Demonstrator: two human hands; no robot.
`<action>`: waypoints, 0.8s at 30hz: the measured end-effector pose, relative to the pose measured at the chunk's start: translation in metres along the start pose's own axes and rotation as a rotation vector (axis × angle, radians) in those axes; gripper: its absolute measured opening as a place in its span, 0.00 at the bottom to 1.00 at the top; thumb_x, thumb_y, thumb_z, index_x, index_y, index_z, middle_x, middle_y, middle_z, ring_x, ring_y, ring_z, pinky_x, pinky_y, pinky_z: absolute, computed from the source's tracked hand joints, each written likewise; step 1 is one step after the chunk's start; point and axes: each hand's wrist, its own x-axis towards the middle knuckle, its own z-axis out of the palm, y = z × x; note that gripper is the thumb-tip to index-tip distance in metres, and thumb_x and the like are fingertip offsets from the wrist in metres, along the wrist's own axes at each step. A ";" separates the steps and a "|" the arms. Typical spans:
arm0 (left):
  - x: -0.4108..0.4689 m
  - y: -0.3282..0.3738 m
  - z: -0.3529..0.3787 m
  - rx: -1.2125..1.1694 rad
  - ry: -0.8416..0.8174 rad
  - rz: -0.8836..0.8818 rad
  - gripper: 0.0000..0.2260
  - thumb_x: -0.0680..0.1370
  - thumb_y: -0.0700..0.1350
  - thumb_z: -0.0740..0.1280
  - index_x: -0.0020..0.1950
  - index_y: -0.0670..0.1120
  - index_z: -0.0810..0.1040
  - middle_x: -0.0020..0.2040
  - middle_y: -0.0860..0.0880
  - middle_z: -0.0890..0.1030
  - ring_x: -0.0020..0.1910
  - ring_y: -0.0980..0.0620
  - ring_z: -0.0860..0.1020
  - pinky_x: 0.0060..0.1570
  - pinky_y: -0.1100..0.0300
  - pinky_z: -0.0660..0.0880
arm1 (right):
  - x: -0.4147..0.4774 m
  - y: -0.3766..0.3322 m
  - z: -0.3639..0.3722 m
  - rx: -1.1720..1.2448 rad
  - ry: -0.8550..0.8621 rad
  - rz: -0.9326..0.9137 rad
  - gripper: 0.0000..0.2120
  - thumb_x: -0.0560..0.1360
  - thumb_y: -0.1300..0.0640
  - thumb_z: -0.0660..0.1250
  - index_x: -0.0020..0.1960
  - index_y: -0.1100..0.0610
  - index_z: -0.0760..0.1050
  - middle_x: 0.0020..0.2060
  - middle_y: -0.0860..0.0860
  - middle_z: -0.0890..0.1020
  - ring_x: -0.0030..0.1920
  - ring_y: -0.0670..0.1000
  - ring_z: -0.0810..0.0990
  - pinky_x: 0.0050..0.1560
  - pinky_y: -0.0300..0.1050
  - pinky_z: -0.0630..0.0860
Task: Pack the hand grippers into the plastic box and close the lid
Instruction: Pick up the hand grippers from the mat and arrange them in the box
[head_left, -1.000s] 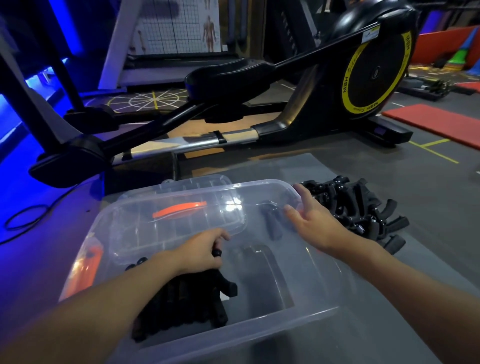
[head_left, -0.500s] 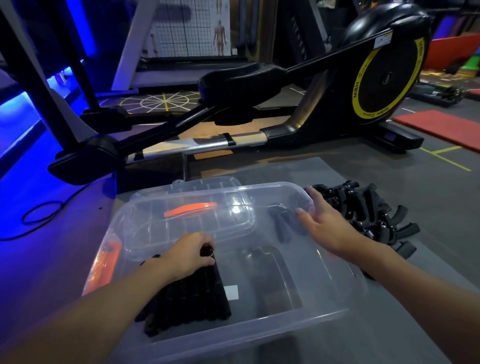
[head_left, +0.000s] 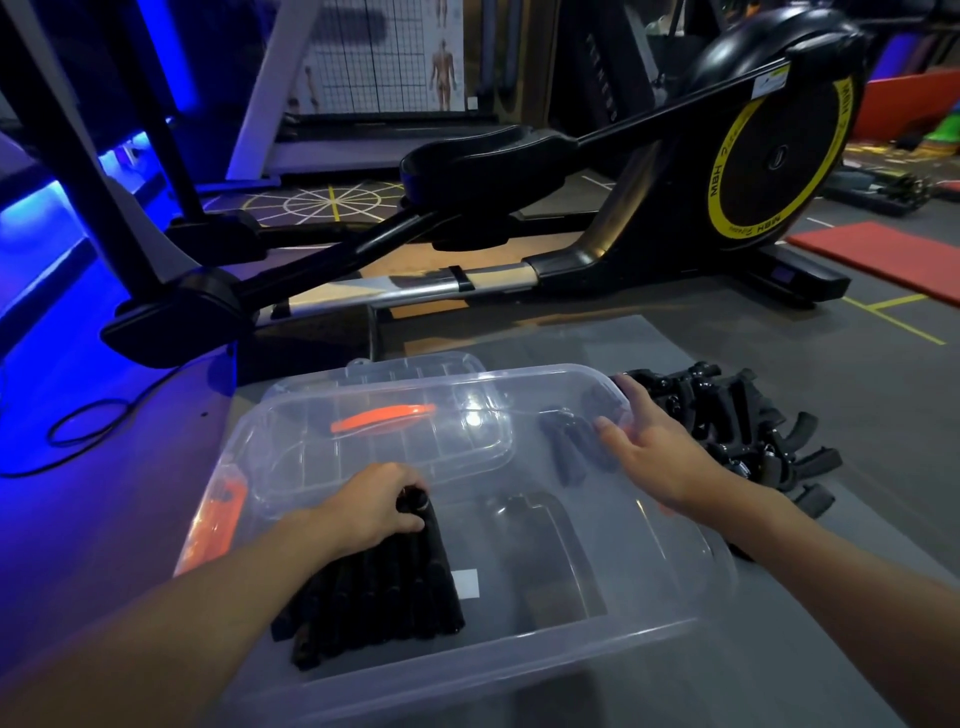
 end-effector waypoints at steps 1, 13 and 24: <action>0.000 0.000 0.000 0.006 -0.002 0.006 0.14 0.73 0.48 0.75 0.57 0.49 0.81 0.53 0.53 0.81 0.51 0.54 0.77 0.53 0.61 0.72 | 0.000 0.000 0.000 -0.001 0.001 -0.004 0.33 0.78 0.42 0.58 0.78 0.49 0.51 0.72 0.54 0.68 0.70 0.54 0.68 0.69 0.50 0.64; -0.006 0.007 -0.003 -0.048 -0.046 0.018 0.09 0.74 0.49 0.73 0.54 0.52 0.81 0.51 0.57 0.81 0.50 0.58 0.78 0.53 0.62 0.74 | -0.001 -0.003 0.000 0.007 0.001 -0.021 0.31 0.78 0.43 0.58 0.77 0.48 0.52 0.71 0.55 0.69 0.69 0.55 0.69 0.66 0.47 0.65; 0.000 0.057 -0.024 -0.017 0.237 0.313 0.10 0.75 0.47 0.68 0.56 0.49 0.78 0.46 0.56 0.75 0.47 0.57 0.72 0.55 0.58 0.72 | 0.002 0.005 0.000 0.071 0.025 -0.013 0.29 0.80 0.45 0.58 0.77 0.50 0.53 0.69 0.55 0.72 0.67 0.55 0.72 0.63 0.44 0.66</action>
